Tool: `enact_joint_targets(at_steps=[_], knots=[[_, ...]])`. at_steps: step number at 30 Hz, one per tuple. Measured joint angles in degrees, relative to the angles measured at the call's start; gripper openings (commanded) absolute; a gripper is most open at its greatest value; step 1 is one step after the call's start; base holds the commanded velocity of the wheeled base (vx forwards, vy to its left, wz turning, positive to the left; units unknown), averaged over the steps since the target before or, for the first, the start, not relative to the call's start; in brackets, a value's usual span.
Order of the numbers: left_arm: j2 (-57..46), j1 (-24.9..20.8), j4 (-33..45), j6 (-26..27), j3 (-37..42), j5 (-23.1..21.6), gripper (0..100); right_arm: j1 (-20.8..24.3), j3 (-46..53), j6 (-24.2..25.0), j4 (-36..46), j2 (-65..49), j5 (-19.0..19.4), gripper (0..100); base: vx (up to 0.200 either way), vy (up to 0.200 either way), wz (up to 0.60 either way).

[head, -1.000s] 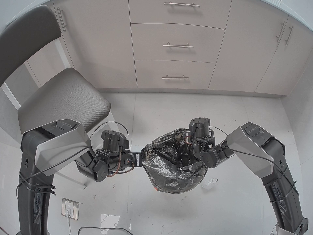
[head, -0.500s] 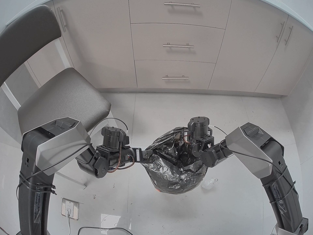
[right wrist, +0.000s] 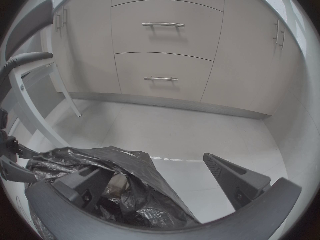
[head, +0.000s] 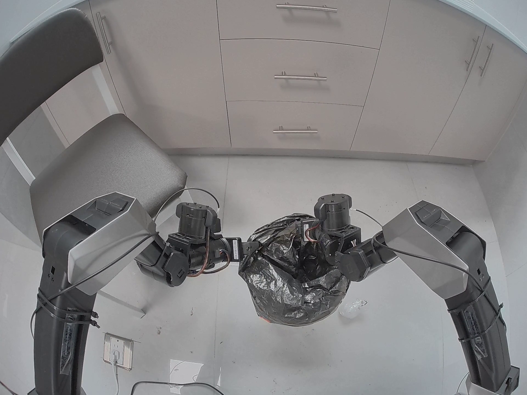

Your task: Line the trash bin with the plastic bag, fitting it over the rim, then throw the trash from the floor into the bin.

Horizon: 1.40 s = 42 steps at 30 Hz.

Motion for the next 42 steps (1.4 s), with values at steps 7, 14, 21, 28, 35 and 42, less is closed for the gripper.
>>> enact_joint_targets(at_steps=[7,14,21,28,35,42], knots=[[1.79,0.17,3.07,0.00,-3.72,0.02,100,-0.13,-0.50,-0.18,0.05,-0.20,0.96,100,0.000,0.000,0.00],[3.61,0.61,4.91,0.00,-6.64,0.02,100,-1.02,-5.13,-0.10,2.27,1.35,1.01,100,0.000,0.000,0.00],[5.05,0.80,5.49,0.00,-8.19,0.73,100,-2.01,-9.03,-0.10,3.69,3.91,0.93,100,0.000,0.000,0.00],[6.08,0.80,5.51,0.00,-8.96,0.84,100,-3.25,-11.91,-0.10,4.73,6.39,0.90,100,0.000,0.000,0.00],[6.61,0.80,5.56,0.00,-9.03,0.87,100,-3.56,-12.65,-0.16,4.74,7.91,0.94,100,0.000,0.000,0.00],[6.72,0.74,6.17,0.00,-8.81,0.82,100,-4.19,-12.81,-0.16,4.82,8.68,0.93,100,0.000,0.000,0.00]])
